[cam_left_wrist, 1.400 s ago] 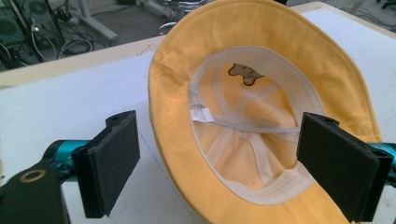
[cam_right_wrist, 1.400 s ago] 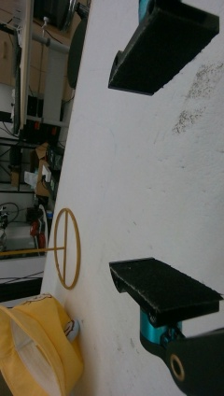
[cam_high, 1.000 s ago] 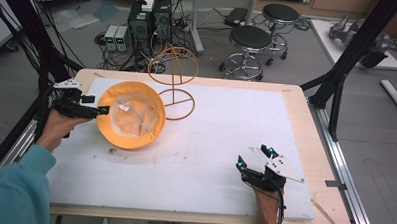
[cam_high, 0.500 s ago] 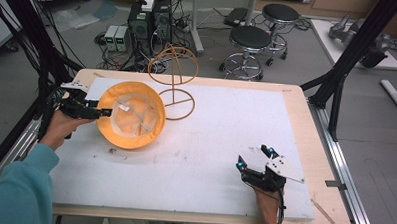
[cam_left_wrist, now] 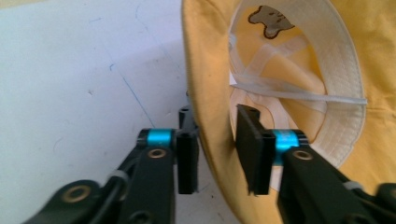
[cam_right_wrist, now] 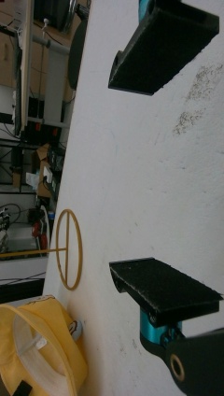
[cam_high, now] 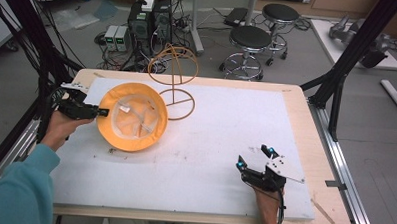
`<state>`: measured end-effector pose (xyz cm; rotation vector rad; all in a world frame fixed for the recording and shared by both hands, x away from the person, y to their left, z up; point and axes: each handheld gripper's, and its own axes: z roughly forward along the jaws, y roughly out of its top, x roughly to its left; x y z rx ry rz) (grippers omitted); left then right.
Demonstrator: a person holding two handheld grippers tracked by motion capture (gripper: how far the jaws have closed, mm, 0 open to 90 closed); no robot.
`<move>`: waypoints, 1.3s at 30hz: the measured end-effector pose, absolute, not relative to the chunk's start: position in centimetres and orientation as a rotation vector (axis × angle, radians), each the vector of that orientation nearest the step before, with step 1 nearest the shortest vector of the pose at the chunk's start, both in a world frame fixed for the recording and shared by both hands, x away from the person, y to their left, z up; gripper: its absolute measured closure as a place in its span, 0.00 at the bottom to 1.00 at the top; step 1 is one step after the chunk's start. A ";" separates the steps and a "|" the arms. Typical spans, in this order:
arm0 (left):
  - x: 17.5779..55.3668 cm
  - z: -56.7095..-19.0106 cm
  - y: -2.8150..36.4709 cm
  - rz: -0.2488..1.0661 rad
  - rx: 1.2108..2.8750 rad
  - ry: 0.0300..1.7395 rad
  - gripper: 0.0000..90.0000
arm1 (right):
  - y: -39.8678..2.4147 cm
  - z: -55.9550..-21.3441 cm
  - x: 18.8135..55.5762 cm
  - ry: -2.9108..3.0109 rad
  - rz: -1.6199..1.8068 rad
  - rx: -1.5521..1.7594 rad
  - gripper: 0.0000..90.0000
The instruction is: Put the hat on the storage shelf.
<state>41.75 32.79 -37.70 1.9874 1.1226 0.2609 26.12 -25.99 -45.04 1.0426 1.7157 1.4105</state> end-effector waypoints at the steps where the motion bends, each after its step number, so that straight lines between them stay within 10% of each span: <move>1: 41.7 -37.6 32.8 0.254 1.979 1.122 0.86 | -26.0 -45.0 26.1 1.716 1.411 1.044 0.11; 39: 40.9 -32.1 32.5 0.371 1.918 1.068 0.96 | -26.0 -45.0 26.1 1.718 1.417 1.057 0.11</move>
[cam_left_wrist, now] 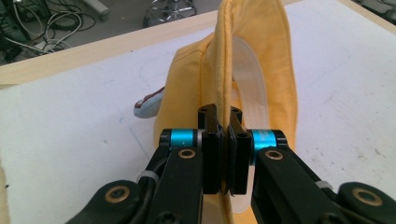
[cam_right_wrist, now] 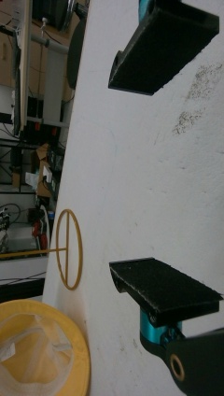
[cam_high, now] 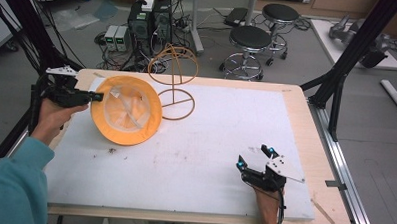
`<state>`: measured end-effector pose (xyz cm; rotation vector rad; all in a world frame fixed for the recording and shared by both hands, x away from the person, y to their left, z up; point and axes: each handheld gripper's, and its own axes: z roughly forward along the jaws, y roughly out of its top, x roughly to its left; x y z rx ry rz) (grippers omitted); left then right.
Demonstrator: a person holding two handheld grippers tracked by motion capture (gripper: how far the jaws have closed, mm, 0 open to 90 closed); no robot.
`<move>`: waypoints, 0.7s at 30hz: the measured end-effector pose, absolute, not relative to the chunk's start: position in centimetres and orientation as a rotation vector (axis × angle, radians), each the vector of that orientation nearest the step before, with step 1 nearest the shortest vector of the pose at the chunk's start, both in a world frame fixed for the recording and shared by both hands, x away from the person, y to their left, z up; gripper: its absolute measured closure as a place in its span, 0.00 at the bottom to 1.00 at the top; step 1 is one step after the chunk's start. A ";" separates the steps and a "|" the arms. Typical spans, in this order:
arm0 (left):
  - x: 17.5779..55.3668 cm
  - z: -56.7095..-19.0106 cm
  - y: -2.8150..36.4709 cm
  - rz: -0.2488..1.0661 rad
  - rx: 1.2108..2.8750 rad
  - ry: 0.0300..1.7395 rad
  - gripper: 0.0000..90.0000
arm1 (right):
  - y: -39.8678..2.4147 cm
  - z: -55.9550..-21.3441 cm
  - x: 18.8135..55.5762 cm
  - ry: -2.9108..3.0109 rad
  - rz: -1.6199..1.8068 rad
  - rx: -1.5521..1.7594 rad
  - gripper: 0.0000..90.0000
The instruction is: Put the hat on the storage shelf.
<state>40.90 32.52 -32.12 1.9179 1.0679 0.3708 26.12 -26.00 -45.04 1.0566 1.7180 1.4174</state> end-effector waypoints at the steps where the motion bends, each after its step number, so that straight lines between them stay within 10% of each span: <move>1: 40.9 -32.1 32.6 0.371 1.914 1.072 0.96 | -26.0 -45.0 26.1 1.718 1.417 1.057 0.11; 21: 40.1 -28.8 32.7 0.514 1.958 1.028 0.96 | -26.0 -45.0 26.2 1.719 1.412 1.050 0.11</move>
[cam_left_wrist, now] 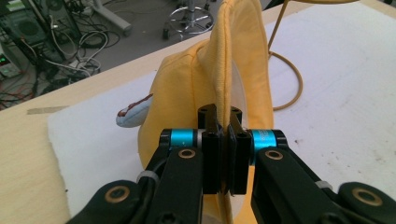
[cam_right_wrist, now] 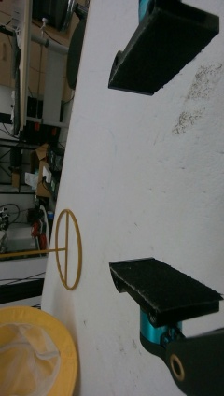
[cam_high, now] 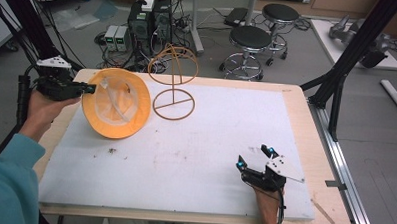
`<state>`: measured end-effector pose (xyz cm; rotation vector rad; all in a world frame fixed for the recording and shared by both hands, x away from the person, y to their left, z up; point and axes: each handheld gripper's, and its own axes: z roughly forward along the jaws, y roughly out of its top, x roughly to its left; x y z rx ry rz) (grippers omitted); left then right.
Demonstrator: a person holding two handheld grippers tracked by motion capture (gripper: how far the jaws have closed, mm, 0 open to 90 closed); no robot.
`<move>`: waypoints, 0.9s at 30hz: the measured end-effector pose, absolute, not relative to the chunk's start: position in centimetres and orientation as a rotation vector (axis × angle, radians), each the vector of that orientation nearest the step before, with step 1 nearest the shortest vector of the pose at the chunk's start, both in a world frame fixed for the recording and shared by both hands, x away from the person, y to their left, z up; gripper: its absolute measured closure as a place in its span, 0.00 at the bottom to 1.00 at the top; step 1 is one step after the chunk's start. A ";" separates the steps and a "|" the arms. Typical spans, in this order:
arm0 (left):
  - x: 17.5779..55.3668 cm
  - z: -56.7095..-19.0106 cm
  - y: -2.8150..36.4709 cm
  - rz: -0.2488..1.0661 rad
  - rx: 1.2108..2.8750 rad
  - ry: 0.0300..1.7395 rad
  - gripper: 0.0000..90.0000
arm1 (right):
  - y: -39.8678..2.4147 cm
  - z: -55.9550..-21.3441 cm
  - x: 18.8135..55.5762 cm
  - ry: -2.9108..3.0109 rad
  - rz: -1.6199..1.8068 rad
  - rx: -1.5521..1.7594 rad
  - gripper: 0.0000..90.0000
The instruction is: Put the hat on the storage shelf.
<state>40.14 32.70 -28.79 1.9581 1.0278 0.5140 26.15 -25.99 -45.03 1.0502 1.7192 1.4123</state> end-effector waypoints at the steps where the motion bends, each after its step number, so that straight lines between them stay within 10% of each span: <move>1: 40.1 -28.8 32.6 0.524 1.968 1.024 0.96 | -26.0 -45.0 26.1 1.720 1.412 1.051 0.11; 27: 37.8 -28.7 29.6 0.536 2.023 0.923 0.96 | -26.0 -45.0 26.2 1.720 1.413 1.052 0.11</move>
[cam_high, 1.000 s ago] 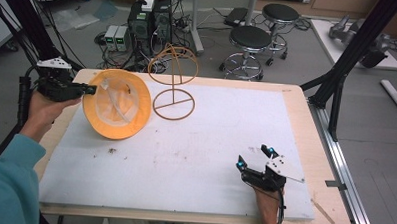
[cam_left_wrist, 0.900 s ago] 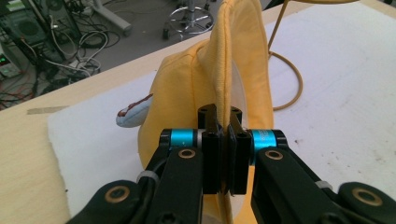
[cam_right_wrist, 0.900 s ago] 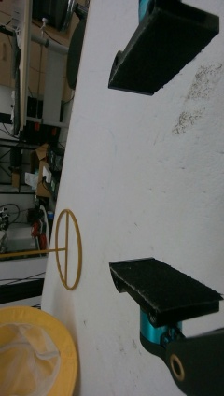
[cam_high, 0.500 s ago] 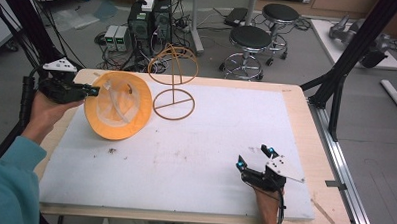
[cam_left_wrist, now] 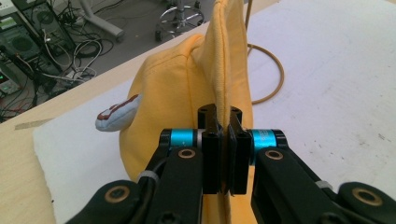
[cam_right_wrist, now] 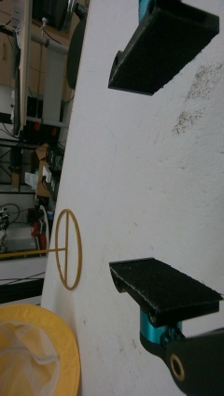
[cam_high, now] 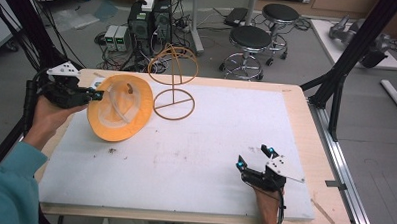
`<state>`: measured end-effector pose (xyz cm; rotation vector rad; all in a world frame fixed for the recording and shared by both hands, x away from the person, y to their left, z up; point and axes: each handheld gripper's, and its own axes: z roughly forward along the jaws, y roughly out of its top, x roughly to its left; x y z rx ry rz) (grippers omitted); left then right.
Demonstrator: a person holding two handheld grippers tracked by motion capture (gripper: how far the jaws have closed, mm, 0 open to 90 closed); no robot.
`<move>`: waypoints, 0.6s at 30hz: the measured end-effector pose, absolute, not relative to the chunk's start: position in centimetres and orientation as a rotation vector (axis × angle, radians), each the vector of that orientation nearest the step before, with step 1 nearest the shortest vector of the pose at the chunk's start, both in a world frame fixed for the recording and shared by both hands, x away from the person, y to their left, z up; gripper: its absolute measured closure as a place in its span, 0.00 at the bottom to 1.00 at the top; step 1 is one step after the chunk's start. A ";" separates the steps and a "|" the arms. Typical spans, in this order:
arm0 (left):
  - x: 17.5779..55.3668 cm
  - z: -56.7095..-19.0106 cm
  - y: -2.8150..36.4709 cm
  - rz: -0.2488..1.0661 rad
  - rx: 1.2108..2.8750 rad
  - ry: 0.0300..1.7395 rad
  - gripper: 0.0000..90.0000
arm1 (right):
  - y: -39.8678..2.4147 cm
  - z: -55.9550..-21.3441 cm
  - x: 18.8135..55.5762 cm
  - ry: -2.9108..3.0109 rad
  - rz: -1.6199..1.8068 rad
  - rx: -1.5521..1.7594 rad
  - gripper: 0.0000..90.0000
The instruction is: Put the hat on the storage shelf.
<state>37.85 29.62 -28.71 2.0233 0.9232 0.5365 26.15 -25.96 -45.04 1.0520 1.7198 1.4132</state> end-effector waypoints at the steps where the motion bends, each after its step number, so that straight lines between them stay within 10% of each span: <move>1: 37.7 -28.8 29.4 0.532 2.022 0.919 0.96 | -26.0 -45.0 26.1 1.720 1.412 1.051 0.11; 18: 35.7 -29.5 27.6 0.489 2.034 0.876 0.96 | -26.0 -45.0 26.2 1.718 1.416 1.056 0.11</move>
